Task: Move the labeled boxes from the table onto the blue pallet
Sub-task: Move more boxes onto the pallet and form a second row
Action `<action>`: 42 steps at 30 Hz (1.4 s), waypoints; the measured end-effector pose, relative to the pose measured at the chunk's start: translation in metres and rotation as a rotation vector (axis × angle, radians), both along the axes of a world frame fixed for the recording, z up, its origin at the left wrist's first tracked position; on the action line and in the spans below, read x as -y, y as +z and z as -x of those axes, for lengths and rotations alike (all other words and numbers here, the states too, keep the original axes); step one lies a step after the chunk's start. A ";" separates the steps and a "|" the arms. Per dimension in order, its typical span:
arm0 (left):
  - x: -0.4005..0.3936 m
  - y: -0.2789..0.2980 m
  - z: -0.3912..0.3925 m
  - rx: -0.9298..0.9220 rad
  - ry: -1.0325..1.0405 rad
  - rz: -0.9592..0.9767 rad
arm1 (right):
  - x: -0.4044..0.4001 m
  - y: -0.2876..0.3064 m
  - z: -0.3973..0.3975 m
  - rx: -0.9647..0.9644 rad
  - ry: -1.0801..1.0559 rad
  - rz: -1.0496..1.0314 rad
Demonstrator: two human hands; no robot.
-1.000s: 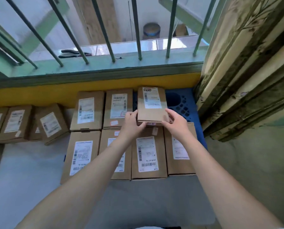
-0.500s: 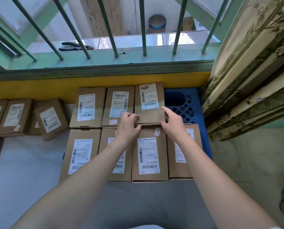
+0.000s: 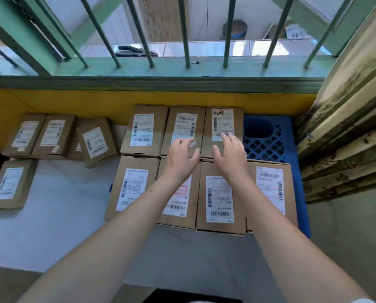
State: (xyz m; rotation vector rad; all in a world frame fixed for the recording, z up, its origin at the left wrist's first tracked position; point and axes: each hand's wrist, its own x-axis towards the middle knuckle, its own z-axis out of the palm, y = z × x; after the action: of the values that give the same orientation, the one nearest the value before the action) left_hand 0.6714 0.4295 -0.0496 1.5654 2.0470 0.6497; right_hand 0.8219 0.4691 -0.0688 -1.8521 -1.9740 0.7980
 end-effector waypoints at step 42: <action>0.306 -0.119 0.693 0.523 0.780 0.391 | 0.233 -0.070 0.706 -0.461 -0.024 0.964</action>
State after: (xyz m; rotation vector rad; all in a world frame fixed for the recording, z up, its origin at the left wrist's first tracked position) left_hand -0.0220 0.1236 -0.1684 0.2909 2.1384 0.7533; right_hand 0.1160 0.2360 -0.1393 -1.8204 -1.3362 2.2015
